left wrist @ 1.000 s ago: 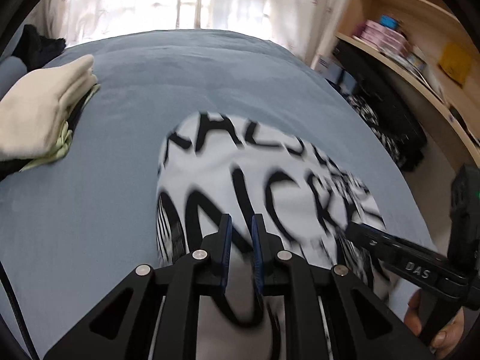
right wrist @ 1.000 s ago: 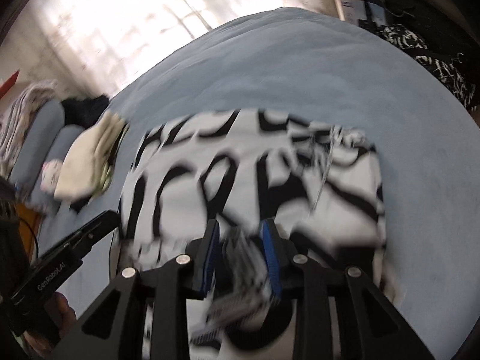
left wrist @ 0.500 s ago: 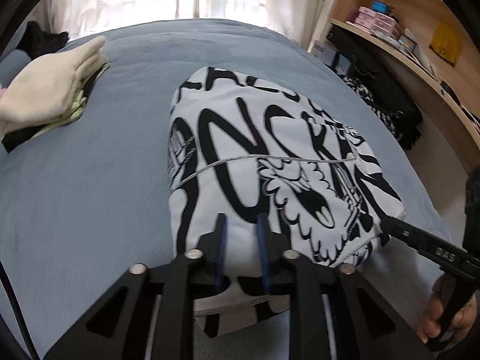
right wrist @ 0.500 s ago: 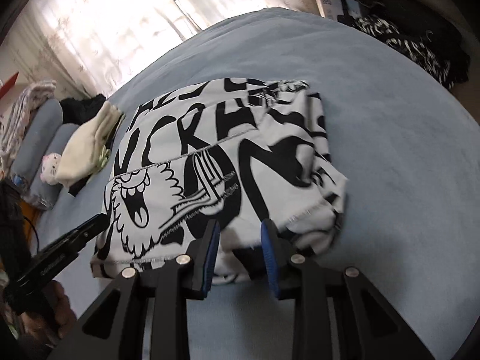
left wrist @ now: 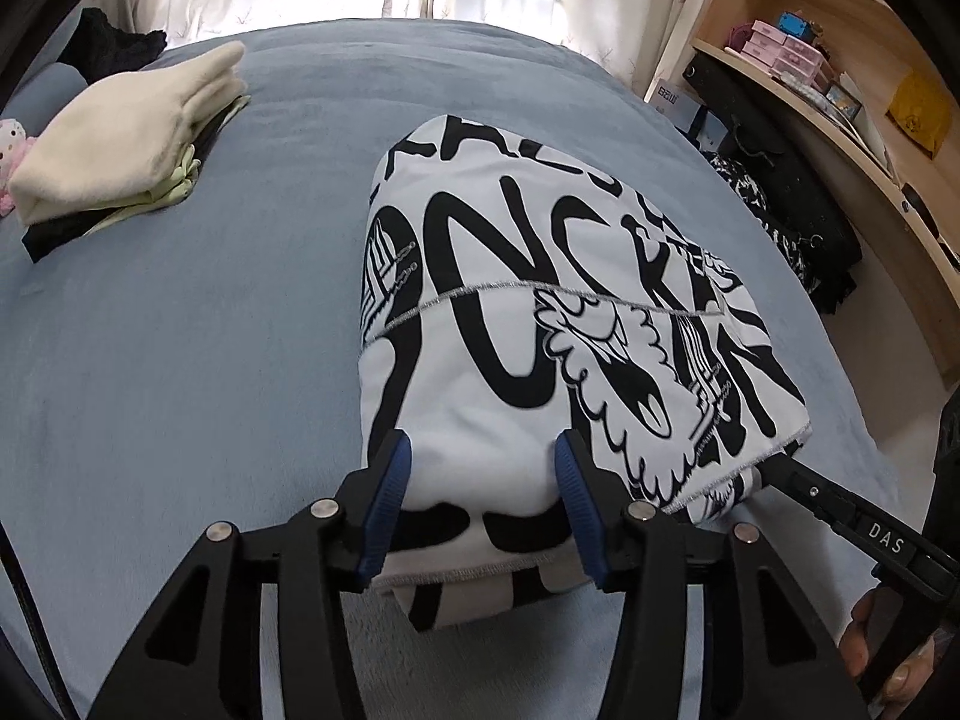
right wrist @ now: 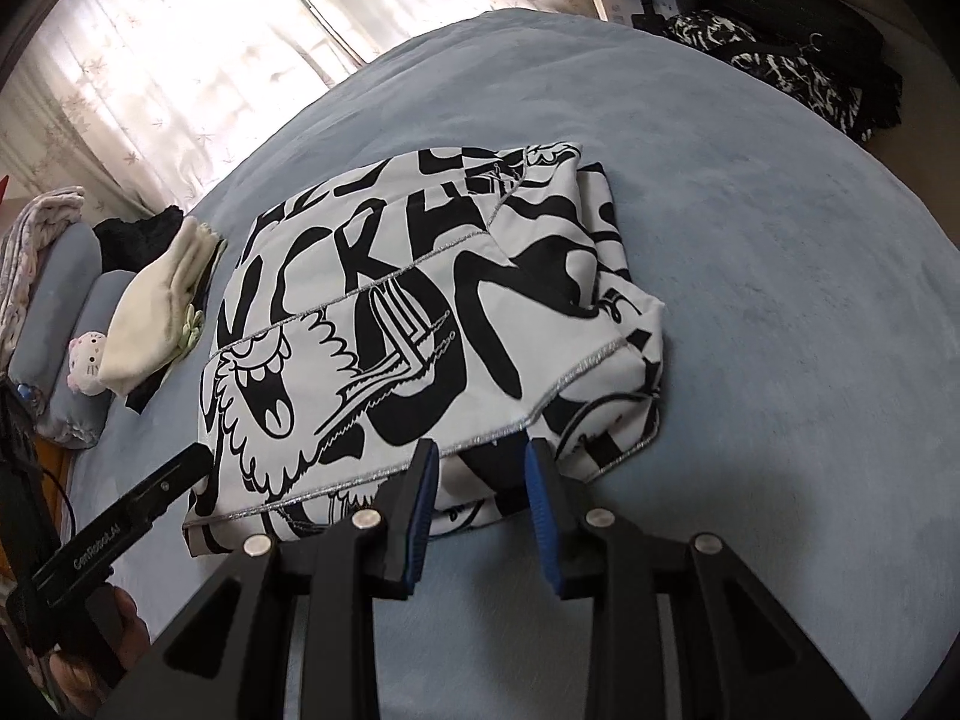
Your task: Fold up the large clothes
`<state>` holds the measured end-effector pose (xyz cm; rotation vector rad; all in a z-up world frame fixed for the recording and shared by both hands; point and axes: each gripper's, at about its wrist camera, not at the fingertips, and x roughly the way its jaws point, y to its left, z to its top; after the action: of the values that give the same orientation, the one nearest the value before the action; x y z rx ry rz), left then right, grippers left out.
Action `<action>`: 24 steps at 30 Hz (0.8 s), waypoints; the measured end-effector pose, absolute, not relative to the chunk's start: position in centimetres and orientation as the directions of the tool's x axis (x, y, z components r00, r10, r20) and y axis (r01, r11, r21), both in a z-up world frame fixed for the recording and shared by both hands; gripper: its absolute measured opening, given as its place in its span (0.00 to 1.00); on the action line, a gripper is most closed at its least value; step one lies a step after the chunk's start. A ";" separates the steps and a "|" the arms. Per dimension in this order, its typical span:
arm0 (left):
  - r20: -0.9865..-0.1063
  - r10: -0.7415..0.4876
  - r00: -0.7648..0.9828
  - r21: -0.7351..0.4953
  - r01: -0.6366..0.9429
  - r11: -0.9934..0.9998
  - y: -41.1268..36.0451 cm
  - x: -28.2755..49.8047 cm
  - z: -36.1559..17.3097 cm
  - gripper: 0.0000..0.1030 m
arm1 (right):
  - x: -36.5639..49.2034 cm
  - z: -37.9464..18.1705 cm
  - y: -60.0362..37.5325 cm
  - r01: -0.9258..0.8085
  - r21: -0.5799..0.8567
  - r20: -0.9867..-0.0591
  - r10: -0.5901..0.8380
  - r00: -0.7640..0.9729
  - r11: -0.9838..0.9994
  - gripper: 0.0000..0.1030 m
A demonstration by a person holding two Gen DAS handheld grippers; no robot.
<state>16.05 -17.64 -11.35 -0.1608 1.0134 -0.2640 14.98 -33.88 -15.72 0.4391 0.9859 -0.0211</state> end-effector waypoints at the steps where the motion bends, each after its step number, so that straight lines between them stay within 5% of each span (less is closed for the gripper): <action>1: -0.818 -0.292 0.495 -0.252 0.147 0.956 -17.7 15.9 -11.3 0.48 | 14.8 -15.7 -33.8 0.216 0.350 -0.812 0.180 0.556 0.911 0.29; 12: -0.832 -0.309 0.460 -0.268 0.154 0.951 -17.6 14.4 -9.3 0.59 | 13.3 -14.2 -32.2 0.203 0.311 -0.836 0.165 0.523 0.929 0.30; 15: -0.832 -0.286 0.476 -0.247 0.144 0.958 -17.2 14.1 -8.1 0.75 | 13.2 -12.9 -31.8 0.171 0.295 -0.836 0.167 0.523 0.940 0.38; 20: -0.832 -0.272 0.483 -0.233 0.140 0.962 -16.3 14.7 -6.8 0.76 | 13.8 -10.4 -31.6 0.151 0.171 -0.839 0.063 0.541 0.974 0.56; 24: -0.840 -0.253 0.480 -0.220 0.124 0.968 -15.7 15.4 -6.2 0.76 | 14.4 -8.8 -32.2 0.147 0.078 -0.824 -0.019 0.566 0.986 0.57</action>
<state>15.40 -15.67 -6.24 -0.1357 1.0460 -0.2308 14.44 -32.20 -8.78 0.1438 0.9648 -0.0981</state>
